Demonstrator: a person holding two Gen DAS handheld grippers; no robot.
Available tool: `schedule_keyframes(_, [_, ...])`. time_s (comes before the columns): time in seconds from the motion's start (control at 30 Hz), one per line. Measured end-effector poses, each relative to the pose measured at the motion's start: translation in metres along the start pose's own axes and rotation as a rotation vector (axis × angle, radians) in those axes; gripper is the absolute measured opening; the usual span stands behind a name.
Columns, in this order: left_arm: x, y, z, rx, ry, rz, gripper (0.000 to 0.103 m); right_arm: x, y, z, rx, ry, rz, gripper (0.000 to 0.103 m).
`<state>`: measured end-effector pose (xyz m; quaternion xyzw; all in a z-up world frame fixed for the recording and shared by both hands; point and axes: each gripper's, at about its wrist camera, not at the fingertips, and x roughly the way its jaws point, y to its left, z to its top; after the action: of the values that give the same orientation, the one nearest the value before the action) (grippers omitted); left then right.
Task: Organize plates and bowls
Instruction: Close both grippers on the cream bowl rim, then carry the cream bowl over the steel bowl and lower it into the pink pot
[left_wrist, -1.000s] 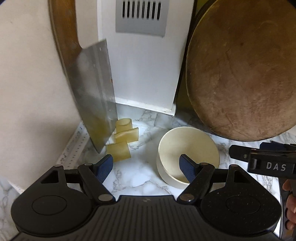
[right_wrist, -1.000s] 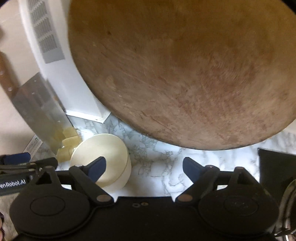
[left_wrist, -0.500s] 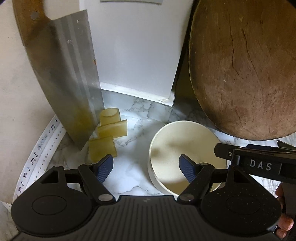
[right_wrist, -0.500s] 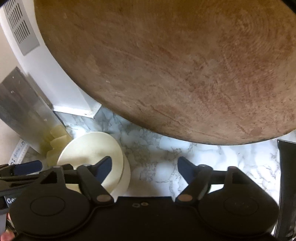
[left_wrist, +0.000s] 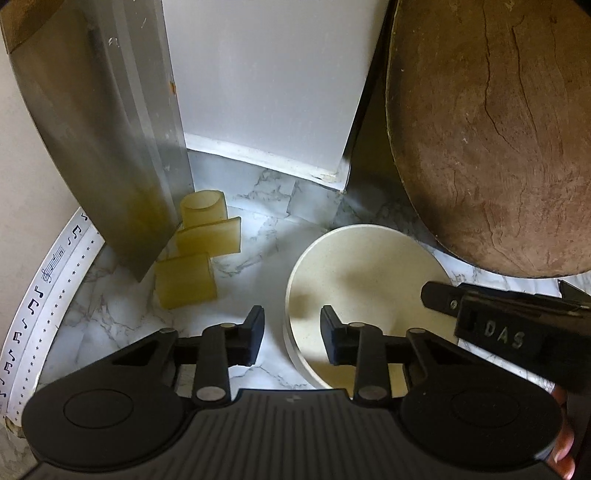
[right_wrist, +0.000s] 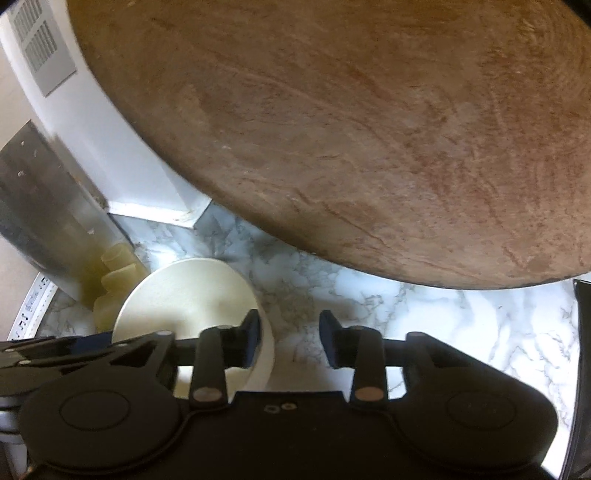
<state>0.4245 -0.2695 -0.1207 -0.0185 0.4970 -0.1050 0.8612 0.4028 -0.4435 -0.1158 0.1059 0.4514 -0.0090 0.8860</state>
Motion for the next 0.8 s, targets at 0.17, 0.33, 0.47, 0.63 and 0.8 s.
schedule_keyframes(0.17, [0.000,-0.001,0.003,-0.005,0.013,0.004,0.012,0.001,0.008,-0.002,-0.023,0.014,0.005,0.019])
schedule_keyframes(0.33, [-0.001,-0.004,0.005,0.008,0.017,0.016,0.009,-0.001,0.015,-0.003,-0.046,0.024,0.005,0.009])
schedule_keyframes(0.47, [-0.005,-0.007,0.003,0.022,0.017,0.024,0.008,-0.003,0.016,-0.005,-0.039,0.032,0.002,0.008])
schedule_keyframes(0.63, [-0.017,-0.013,0.001,0.046,0.015,0.018,0.007,-0.014,0.015,-0.009,-0.034,0.022,-0.013,0.007])
schedule_keyframes(0.8, [-0.032,-0.016,-0.005,0.045,0.008,0.001,0.007,-0.029,0.014,-0.014,-0.037,0.014,-0.023,0.007])
